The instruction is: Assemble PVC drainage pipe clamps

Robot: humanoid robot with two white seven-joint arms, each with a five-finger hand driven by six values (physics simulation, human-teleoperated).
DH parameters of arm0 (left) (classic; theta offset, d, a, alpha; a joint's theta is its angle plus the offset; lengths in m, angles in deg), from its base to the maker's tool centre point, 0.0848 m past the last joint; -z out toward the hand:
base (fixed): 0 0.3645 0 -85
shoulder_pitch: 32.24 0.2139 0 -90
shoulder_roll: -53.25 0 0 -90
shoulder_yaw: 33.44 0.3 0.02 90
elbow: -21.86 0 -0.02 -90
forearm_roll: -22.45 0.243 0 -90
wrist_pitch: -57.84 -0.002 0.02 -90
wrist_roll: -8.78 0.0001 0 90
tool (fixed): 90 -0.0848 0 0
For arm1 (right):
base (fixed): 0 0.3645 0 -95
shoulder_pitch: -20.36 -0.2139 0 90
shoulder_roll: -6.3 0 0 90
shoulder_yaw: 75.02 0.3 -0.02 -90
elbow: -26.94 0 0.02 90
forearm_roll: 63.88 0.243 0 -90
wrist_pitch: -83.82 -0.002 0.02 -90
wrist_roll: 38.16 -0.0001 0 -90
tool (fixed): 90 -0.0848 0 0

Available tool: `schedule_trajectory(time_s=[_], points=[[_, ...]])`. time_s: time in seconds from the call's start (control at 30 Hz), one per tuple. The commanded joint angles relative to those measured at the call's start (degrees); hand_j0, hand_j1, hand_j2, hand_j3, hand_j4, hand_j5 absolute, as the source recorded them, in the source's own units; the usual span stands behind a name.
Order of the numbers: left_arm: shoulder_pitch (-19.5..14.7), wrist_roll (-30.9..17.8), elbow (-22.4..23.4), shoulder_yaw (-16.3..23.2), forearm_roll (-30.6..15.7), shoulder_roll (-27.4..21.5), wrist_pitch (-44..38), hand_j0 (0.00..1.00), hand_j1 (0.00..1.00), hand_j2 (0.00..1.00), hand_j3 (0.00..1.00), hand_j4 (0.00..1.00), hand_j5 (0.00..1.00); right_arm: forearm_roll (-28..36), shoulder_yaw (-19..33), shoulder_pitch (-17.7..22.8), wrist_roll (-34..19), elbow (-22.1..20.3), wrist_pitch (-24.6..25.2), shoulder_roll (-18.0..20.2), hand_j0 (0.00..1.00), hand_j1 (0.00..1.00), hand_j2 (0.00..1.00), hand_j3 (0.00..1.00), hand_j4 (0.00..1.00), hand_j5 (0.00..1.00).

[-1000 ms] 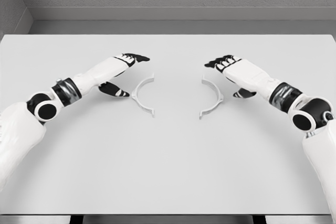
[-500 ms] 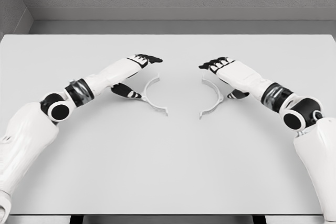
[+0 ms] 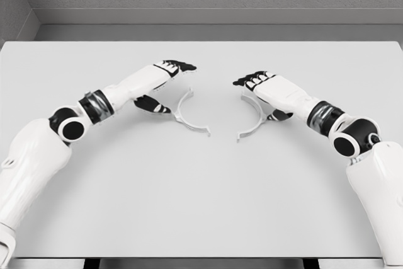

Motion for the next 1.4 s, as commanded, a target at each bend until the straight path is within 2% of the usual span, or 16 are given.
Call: schedule_trajectory(time_s=[0.0, 0.17, 0.27, 0.73, 1.13, 1.2, 1.37], points=[[-0.2, 0.0, 1.2, 0.2, -0.4, -0.1, 0.0, 1.00, 1.00, 1.00, 1.00, 1.00, 1.00, 0.3, 0.0, 0.1, 0.0, 0.1, 0.2, 0.0, 1.00, 1.00, 1.00, 1.00, 1.00, 1.00], [-0.9, 0.0, 1.5, 0.3, -0.3, 0.9, 0.0, 1.00, 1.00, 1.00, 1.00, 1.00, 1.00, 0.0, -0.1, 0.0, 0.0, 0.7, 0.2, -0.1, 1.00, 1.00, 1.00, 1.00, 1.00, 1.00], [-2.0, 0.0, 3.7, 0.3, -0.3, 2.1, 0.0, 1.00, 1.00, 1.00, 1.00, 1.00, 1.00, 0.0, -0.7, -0.3, 0.0, 0.6, 0.5, -0.1, 1.00, 1.00, 1.00, 1.00, 1.00, 1.00], [-2.5, 0.0, 7.0, 0.3, -0.3, 4.0, 0.0, 1.00, 1.00, 1.00, 1.00, 1.00, 1.00, -0.2, -2.2, -1.0, -0.1, 0.3, 0.7, -2.1, 1.00, 1.00, 1.00, 1.00, 1.00, 1.00], [-2.6, 0.0, 6.7, 0.4, 1.0, 6.3, 0.0, 1.00, 1.00, 1.00, 1.00, 1.00, 1.00, -0.1, -2.9, -0.6, -0.1, -0.2, 0.6, -2.4, 1.00, 1.00, 1.00, 1.00, 1.00, 1.00], [-2.5, 0.0, 6.5, 0.5, 1.1, 6.5, 0.0, 1.00, 1.00, 1.00, 1.00, 1.00, 1.00, -0.1, -2.8, -0.4, -0.1, -1.6, 0.6, -2.4, 1.00, 1.00, 1.00, 1.00, 1.00, 1.00], [-2.5, 0.0, 6.4, 0.4, 1.4, 7.0, 0.0, 1.00, 1.00, 1.00, 1.00, 1.00, 1.00, -0.1, -2.8, -0.3, -0.1, -2.0, 0.6, -2.4, 1.00, 1.00, 1.00, 1.00, 1.00, 1.00]])
